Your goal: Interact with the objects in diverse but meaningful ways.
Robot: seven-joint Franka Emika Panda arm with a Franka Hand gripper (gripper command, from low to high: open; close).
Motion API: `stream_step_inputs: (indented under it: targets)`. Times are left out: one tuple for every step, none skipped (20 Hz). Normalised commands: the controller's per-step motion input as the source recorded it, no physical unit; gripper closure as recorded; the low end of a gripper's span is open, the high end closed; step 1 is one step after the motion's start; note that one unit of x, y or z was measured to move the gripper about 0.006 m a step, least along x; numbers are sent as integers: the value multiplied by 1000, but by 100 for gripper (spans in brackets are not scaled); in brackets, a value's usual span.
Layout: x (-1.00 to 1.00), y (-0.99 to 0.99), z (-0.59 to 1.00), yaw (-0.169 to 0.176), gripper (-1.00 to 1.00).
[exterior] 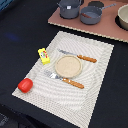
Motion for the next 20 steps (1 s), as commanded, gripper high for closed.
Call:
stream_step_inputs:
  targets:
    - [646,-74,11,-219,-100]
    - [631,-89,0,-225,-100]
    - [623,-100,0,-228,-100]
    - [631,-94,0,-227,-100]
    - [637,-69,0,-222,-100]
    - [643,-63,0,-220,-100]
    - [637,-66,0,-223,-100]
    - [629,-74,0,-227,-100]
    - [649,-40,0,-215,-100]
    - [677,-6,0,-201,-100]
    - [709,0,0,-183,-100]
    - [734,0,0,-160,-100]
    - [760,0,0,-145,-100]
    - [740,0,0,-151,-100]
    - [717,0,0,-164,-100]
    - [694,0,0,-177,-100]
    - [686,0,-11,-181,-100]
    - [700,0,-14,-171,-100]
    - [700,0,-34,-169,-100]
    - [717,0,-46,-153,-100]
